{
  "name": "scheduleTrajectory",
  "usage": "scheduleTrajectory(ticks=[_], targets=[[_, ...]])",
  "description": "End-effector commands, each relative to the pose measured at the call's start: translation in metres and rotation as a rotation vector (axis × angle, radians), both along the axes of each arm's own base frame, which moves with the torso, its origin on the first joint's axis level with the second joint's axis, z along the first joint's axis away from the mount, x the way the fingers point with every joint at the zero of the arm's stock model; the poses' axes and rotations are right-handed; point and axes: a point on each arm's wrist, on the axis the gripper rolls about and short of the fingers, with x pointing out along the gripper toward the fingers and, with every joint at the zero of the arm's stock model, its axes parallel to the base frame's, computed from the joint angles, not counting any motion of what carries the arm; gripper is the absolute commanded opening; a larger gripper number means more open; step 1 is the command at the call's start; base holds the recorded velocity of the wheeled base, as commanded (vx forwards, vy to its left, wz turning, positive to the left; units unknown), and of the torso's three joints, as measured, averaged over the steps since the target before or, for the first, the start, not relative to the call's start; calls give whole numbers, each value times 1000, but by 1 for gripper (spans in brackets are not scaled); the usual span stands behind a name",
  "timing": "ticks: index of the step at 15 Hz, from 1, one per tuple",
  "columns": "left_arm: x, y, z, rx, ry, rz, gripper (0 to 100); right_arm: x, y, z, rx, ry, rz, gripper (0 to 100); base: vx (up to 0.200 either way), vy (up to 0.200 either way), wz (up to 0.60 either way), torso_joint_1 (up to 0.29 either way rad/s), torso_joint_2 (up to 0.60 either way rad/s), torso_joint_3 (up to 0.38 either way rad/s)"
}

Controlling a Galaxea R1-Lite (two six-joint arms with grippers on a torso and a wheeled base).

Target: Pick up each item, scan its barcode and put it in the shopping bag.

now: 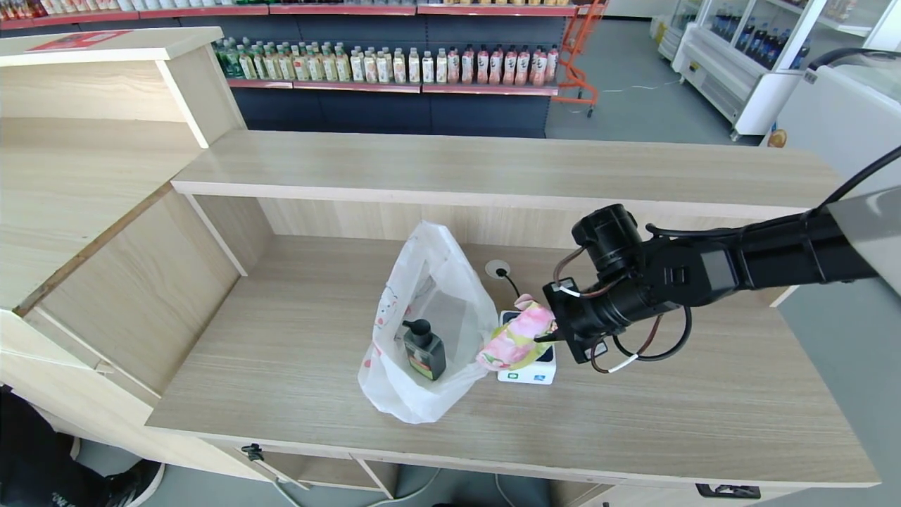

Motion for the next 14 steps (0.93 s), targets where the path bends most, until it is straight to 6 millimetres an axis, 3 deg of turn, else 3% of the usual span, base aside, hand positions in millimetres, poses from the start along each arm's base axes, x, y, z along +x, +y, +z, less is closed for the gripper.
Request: scheduleTrajectory(ticks=[1, 3, 12, 14], targets=[[0, 0, 0, 0, -1, 0, 100, -3, -1, 10, 12, -21, 1, 0, 0, 0, 0, 0, 0, 0], [0, 0, 0, 0, -1, 0, 100, -6, -3, 20, 32, -35, -14, 0, 0, 0, 0, 0, 0, 0], [0, 0, 0, 0, -1, 0, 100, -13, -6, 19, 33, -11, -33, 0, 0, 0, 0, 0, 0, 0], [0, 0, 0, 0, -1, 0, 100, -23, -11, 42, 44, -50, -37, 0, 0, 0, 0, 0, 0, 0]])
